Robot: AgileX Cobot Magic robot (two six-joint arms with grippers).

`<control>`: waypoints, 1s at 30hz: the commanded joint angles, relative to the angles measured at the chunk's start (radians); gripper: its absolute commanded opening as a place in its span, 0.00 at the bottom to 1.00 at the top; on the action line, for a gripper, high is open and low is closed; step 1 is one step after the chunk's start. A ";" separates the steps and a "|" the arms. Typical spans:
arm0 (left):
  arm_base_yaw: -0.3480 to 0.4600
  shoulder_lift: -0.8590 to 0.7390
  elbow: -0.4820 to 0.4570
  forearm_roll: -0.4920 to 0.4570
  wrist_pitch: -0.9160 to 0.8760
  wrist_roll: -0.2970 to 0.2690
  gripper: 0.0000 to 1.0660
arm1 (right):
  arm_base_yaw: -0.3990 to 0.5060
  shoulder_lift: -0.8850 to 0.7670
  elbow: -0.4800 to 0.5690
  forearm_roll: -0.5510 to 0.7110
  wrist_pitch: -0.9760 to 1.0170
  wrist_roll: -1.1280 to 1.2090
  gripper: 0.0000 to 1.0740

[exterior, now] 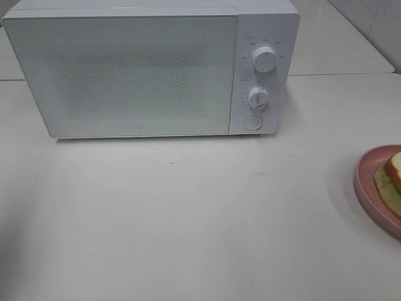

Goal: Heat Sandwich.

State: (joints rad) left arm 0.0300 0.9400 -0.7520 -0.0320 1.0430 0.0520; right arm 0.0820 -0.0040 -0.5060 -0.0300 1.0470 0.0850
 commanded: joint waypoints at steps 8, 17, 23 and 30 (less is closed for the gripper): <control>0.001 -0.379 0.143 0.015 0.004 0.005 0.98 | -0.001 -0.026 0.003 -0.004 -0.008 -0.005 0.71; 0.001 -0.594 0.205 0.002 0.014 0.014 0.98 | -0.001 -0.026 0.003 -0.004 -0.008 -0.005 0.71; 0.001 -0.716 0.241 0.001 0.019 0.016 0.98 | -0.001 -0.026 0.003 -0.004 -0.008 -0.005 0.71; 0.001 -0.881 0.258 -0.028 -0.004 0.018 0.98 | -0.001 -0.026 0.003 -0.004 -0.008 -0.006 0.71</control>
State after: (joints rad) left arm 0.0300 0.0990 -0.4980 -0.0450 1.0540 0.0630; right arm 0.0820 -0.0040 -0.5060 -0.0300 1.0470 0.0850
